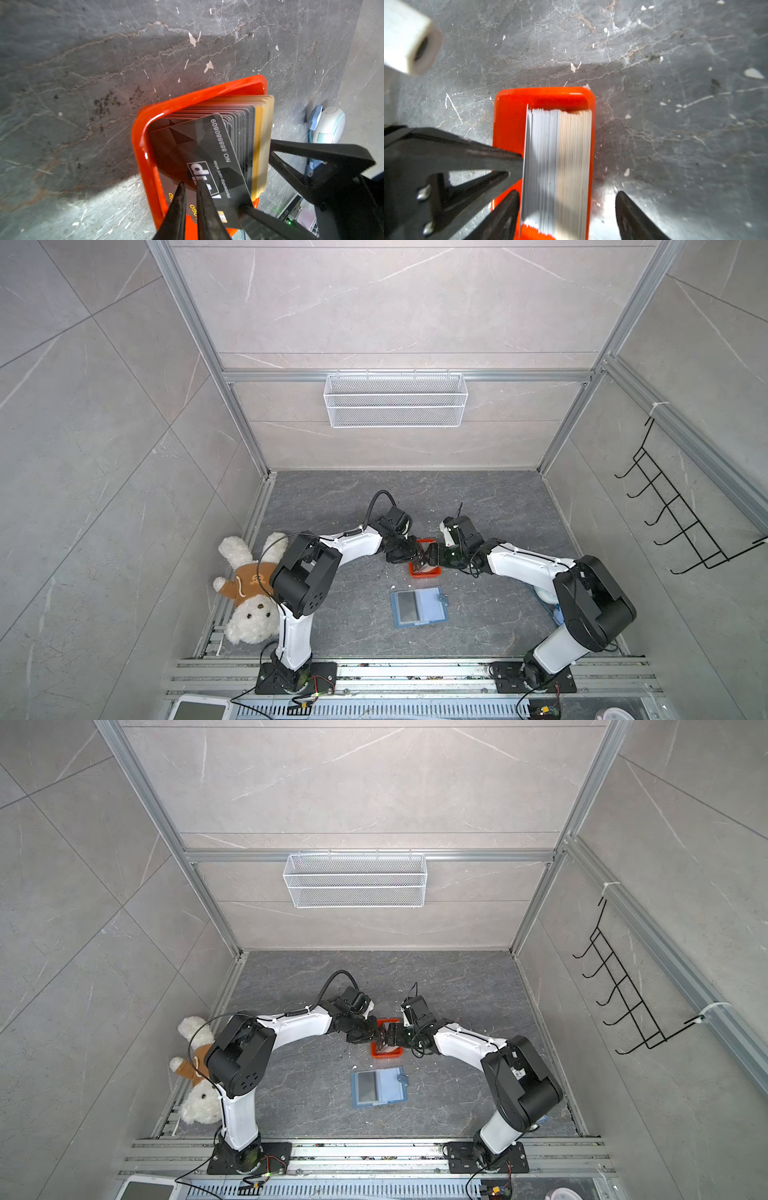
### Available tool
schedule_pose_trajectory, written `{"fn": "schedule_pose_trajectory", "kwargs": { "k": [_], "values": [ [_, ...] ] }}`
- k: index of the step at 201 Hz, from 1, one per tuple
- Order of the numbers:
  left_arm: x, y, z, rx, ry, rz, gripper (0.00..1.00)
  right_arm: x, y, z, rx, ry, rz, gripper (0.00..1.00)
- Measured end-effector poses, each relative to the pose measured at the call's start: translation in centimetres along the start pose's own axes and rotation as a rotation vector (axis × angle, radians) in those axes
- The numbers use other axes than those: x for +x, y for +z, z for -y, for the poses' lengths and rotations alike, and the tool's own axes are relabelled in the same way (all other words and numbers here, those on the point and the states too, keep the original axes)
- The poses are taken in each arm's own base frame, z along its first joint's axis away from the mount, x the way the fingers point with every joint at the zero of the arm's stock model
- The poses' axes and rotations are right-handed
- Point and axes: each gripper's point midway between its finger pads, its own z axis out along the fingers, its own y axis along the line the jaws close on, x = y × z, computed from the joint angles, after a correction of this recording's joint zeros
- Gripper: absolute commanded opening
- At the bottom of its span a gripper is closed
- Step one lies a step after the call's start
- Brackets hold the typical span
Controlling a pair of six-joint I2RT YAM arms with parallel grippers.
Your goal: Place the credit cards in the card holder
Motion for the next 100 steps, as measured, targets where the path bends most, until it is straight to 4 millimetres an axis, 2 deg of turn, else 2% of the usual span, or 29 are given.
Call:
{"fn": "schedule_pose_trajectory", "kwargs": {
  "k": [33,63,100],
  "values": [
    [0.0,0.0,0.0,0.001,0.0,0.0,0.16,-0.1,-1.4,-0.4,-0.016,0.0,0.025,0.7],
    [0.0,0.0,0.0,0.001,0.0,0.0,0.16,-0.4,-2.2,-0.9,-0.034,0.011,0.043,0.59],
    [0.0,0.0,0.0,0.001,0.0,0.0,0.16,0.1,-2.2,-1.8,-0.056,0.019,0.029,0.45]
  ]
}}
